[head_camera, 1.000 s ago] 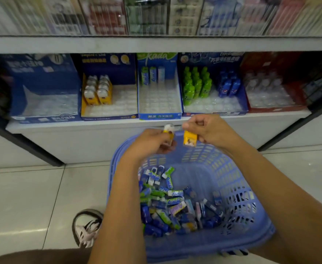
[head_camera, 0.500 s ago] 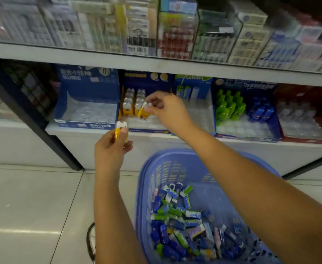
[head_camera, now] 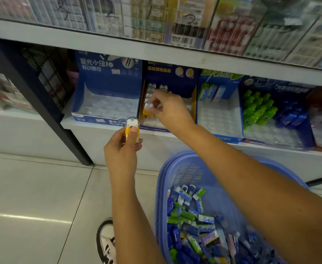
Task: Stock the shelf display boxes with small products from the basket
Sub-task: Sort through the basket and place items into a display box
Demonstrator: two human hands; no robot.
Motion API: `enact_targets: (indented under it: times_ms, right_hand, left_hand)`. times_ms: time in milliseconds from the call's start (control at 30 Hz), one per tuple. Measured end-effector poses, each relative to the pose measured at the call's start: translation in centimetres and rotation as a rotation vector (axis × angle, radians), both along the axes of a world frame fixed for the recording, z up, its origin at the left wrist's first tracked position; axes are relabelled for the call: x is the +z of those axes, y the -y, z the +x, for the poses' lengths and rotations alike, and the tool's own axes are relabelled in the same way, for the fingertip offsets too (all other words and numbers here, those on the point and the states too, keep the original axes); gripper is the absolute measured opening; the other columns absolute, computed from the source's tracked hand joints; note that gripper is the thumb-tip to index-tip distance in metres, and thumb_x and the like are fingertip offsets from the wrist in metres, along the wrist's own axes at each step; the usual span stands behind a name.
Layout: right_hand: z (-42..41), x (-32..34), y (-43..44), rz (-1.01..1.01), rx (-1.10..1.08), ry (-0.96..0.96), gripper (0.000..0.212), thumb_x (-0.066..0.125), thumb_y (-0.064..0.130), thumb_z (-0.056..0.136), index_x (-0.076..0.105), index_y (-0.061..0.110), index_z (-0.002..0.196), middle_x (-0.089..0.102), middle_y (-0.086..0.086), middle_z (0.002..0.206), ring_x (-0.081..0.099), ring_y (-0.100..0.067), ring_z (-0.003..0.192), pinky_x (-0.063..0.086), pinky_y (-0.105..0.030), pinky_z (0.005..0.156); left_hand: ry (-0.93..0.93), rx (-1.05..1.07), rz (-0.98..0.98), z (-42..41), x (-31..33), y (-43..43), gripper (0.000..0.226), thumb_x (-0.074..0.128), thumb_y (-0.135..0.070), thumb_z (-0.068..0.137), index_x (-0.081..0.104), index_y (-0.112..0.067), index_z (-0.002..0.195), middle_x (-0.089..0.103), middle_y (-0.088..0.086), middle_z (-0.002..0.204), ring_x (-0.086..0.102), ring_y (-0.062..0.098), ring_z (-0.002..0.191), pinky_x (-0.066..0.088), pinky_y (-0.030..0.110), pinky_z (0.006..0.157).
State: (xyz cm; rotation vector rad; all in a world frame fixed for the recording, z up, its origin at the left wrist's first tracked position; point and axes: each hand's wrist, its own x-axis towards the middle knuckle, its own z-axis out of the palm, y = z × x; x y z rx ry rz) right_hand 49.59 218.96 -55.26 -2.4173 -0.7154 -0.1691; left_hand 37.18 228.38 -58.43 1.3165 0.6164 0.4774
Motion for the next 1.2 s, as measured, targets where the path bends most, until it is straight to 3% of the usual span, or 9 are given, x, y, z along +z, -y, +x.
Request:
enact_targets:
  times_ms: [133, 333, 433, 533, 633, 700, 833, 1000, 1200]
  right_hand:
    - [0.0, -0.4, 0.0, -0.07, -0.022, 0.058, 0.016, 0.065, 0.017, 0.085, 0.064, 0.006, 0.097, 0.061, -0.015, 0.1, 0.059, -0.027, 0.086, 0.049, -0.033, 0.074]
    - [-0.9, 0.9, 0.3, -0.032, -0.032, 0.043, 0.024, 0.063, 0.024, 0.089, 0.068, 0.01, 0.107, 0.053, -0.008, 0.114, 0.049, -0.01, 0.091, 0.036, -0.014, 0.077]
    - [-2.9, 1.6, 1.1, 0.239, 0.009, -0.308, 0.024, 0.065, 0.033, 0.086, 0.065, 0.02, 0.107, 0.063, 0.0, 0.097, 0.058, -0.007, 0.076, 0.051, -0.023, 0.07]
    - [-4.6, 1.6, 2.2, 0.419, 0.135, -0.6, 0.013, 0.069, 0.024, 0.084, 0.065, 0.027, 0.095, 0.067, -0.001, 0.094, 0.067, -0.006, 0.074, 0.055, -0.017, 0.066]
    - [-4.2, 1.7, 3.3, 0.505, 0.084, -0.506, 0.017, 0.07, 0.019, 0.084, 0.062, 0.031, 0.092, 0.067, -0.003, 0.095, 0.067, -0.013, 0.083, 0.057, -0.022, 0.074]
    - [-3.1, 1.7, 3.9, 0.497, -0.017, -0.349, 0.018, 0.07, 0.019, 0.083, 0.059, 0.028, 0.094, 0.064, 0.001, 0.088, 0.065, -0.014, 0.081, 0.055, -0.022, 0.073]
    - [-0.9, 1.0, 4.5, 0.296, -0.109, -0.072, 0.017, 0.067, 0.017, 0.085, 0.058, 0.016, 0.099, 0.055, 0.011, 0.079, 0.056, -0.003, 0.07, 0.053, -0.023, 0.068]
    - [-0.3, -0.7, 3.9, 0.077, -0.003, -0.006, 0.02, 0.063, 0.015, 0.088, 0.056, 0.007, 0.105, 0.064, -0.007, 0.09, 0.062, -0.021, 0.08, 0.054, -0.042, 0.075]
    - [-0.1, -1.3, 3.3, -0.101, -0.019, 0.073, 0.026, 0.059, 0.018, 0.09, 0.054, 0.006, 0.113, 0.065, -0.015, 0.094, 0.062, -0.031, 0.084, 0.053, -0.044, 0.073]
  left_hand:
    - [-0.012, -0.011, -0.018, -0.3, -0.2, -0.2, 0.009, 0.062, -0.031, 0.09, 0.066, -0.037, 0.085, 0.07, -0.008, 0.079, 0.069, 0.005, 0.074, 0.052, 0.013, 0.062]
    - [0.032, -0.095, -0.07, -0.8, 0.0, -0.6, 0.015, 0.06, -0.029, 0.092, 0.066, -0.037, 0.104, 0.07, -0.012, 0.095, 0.069, 0.005, 0.087, 0.053, 0.014, 0.068]
    - [0.081, -0.132, -0.078, -0.8, 0.4, -0.3, 0.02, 0.063, -0.026, 0.091, 0.068, -0.03, 0.109, 0.071, -0.007, 0.1, 0.069, 0.01, 0.092, 0.055, 0.02, 0.077]
    - [0.138, -0.119, -0.049, 0.0, 1.2, 0.4, 0.022, 0.065, -0.022, 0.089, 0.067, -0.019, 0.11, 0.071, -0.001, 0.103, 0.069, 0.012, 0.094, 0.054, 0.019, 0.075]
    - [0.15, -0.157, 0.076, 0.9, 1.7, 1.5, 0.028, 0.062, -0.023, 0.091, 0.063, -0.014, 0.118, 0.069, -0.002, 0.107, 0.066, 0.008, 0.097, 0.054, 0.019, 0.08]
    - [0.079, -0.207, 0.307, 1.5, 1.5, 2.3, 0.034, 0.054, -0.025, 0.096, 0.057, -0.014, 0.128, 0.064, -0.002, 0.12, 0.06, 0.004, 0.107, 0.046, 0.014, 0.089]
    - [-0.097, -0.368, 0.731, 2.2, 0.4, 3.4, 0.036, 0.049, -0.016, 0.097, 0.052, -0.007, 0.132, 0.044, 0.005, 0.141, 0.04, 0.016, 0.13, 0.025, 0.01, 0.099]
    - [-0.138, -0.403, 0.818, 2.3, -0.2, 2.8, 0.035, 0.052, -0.011, 0.095, 0.055, -0.005, 0.13, 0.049, 0.009, 0.137, 0.039, 0.021, 0.13, 0.028, 0.021, 0.106]
    - [-0.101, -0.409, 0.802, 2.3, -0.1, 2.4, 0.03, 0.054, -0.012, 0.094, 0.061, -0.005, 0.123, 0.056, 0.009, 0.13, 0.047, 0.021, 0.123, 0.034, 0.022, 0.103]
